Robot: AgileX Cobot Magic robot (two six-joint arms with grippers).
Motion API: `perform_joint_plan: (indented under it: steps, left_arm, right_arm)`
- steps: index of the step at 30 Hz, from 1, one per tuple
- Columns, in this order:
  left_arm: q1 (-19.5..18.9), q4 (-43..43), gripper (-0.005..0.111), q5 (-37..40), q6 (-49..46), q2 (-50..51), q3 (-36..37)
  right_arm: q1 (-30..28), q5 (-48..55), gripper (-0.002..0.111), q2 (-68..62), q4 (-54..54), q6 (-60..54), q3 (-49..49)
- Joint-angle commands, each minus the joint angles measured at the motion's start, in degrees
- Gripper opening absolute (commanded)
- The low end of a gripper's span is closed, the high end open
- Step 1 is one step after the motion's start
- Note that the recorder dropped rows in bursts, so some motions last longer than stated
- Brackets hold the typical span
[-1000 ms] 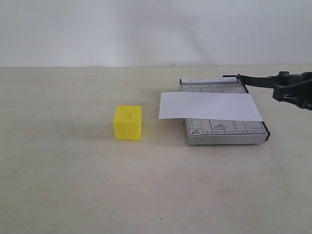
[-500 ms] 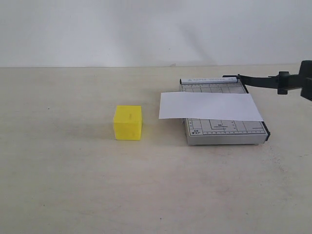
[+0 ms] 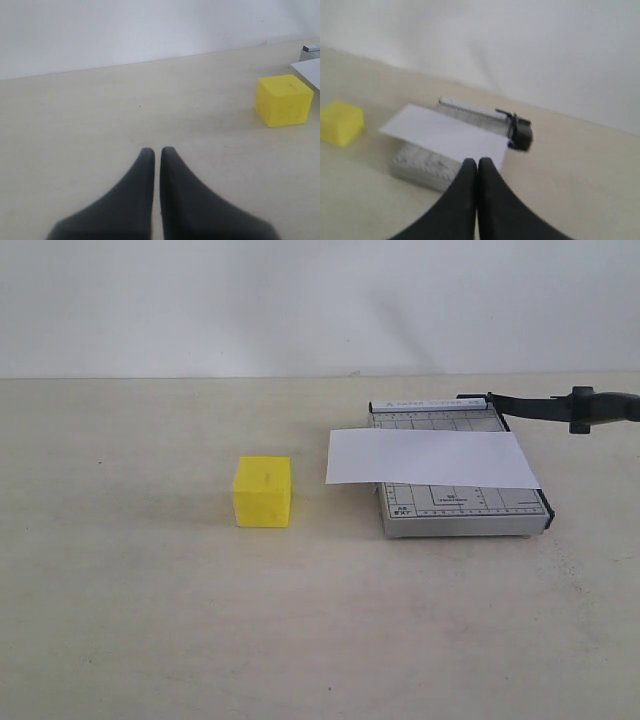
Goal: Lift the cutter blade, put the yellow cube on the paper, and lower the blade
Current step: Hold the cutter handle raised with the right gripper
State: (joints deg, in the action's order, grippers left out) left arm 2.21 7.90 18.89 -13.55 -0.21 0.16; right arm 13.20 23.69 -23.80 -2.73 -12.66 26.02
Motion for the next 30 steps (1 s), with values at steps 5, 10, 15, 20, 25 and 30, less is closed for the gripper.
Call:
perform_joint_plan:
  steps: [5,10,15,20,25,30]
  left_arm:
    - [0.3,-0.9,0.005,-2.3,-0.2,0.2,-0.2]
    - [0.3,22.1,0.005,-7.6,6.6,0.2,-0.2]
    - [0.3,40.9,0.005,-9.7,7.6,0.2,-0.2]
    - [0.3,43.8,0.005,-9.0,7.6,0.2,-0.2]
    - [0.3,43.5,0.005,-14.4,3.1,0.2,-0.2]
    - [0.3,43.7,0.005,3.0,-15.6,7.9,-13.0]
  right_arm:
    - [0.0,22.2,0.000,0.3,25.8,12.1,-0.2]
    - [0.0,20.7,0.000,-0.3,28.2,13.2,-3.1]
    - [0.0,18.8,0.000,-6.7,31.8,18.4,-10.6]
    - [0.0,15.7,0.000,-14.7,32.3,21.2,-9.1]
    - [0.0,12.3,0.000,-23.8,33.7,23.5,-9.1]
    - [0.0,1.5,0.000,-32.6,33.7,31.7,-9.1]
